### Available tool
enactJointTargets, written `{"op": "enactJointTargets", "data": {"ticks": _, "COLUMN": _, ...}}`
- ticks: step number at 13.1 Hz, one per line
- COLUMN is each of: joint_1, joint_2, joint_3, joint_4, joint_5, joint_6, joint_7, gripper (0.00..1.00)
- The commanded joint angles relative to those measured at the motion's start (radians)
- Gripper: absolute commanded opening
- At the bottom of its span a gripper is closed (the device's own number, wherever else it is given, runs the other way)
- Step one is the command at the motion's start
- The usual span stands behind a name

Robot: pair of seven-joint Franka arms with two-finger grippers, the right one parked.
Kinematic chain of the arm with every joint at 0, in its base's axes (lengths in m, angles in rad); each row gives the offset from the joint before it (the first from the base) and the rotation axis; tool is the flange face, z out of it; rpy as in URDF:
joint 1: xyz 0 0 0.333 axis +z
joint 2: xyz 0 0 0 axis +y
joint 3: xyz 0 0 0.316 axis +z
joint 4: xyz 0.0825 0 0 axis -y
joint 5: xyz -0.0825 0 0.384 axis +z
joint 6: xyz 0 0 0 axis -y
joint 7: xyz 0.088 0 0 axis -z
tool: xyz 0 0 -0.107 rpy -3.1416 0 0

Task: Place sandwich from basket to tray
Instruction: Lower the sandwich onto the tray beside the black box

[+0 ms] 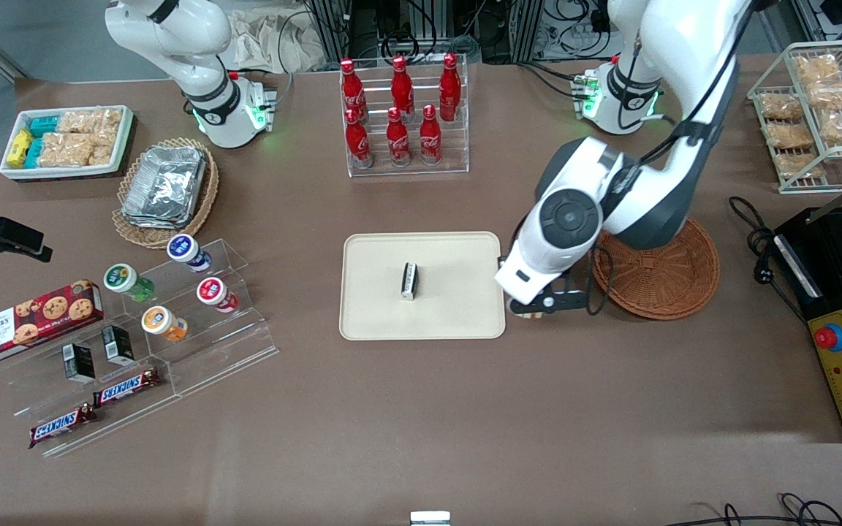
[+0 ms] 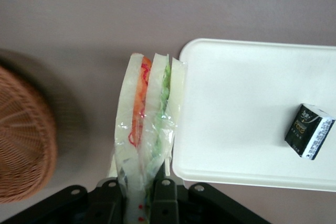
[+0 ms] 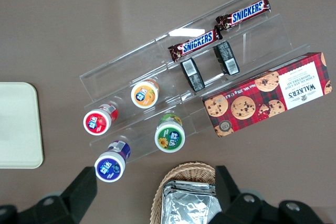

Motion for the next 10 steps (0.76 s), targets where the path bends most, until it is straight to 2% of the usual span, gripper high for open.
{"op": "enactJointTargets", "data": {"ticks": 1, "joint_1": -0.055, "joint_2": 0.063, "joint_3": 0.006, "joint_4": 0.040, "joint_5": 0.020, "joint_6": 0.036, "joint_7": -0.028, "gripper": 0.00}}
{"op": "enactJointTargets", "data": {"ticks": 6, "joint_1": -0.098, "joint_2": 0.158, "joint_3": 0.009, "joint_4": 0.038, "joint_5": 0.023, "joint_6": 0.142, "joint_7": -0.045, "gripper": 0.00}}
{"op": "enactJointTargets", "data": {"ticks": 9, "joint_1": -0.100, "joint_2": 0.195, "joint_3": 0.011, "joint_4": 0.009, "joint_5": 0.052, "joint_6": 0.208, "joint_7": -0.057, "gripper": 0.00}}
{"op": "enactJointTargets", "data": {"ticks": 10, "joint_1": -0.100, "joint_2": 0.195, "joint_3": 0.009, "joint_4": -0.009, "joint_5": 0.055, "joint_6": 0.227, "joint_7": -0.079, "gripper": 0.03}}
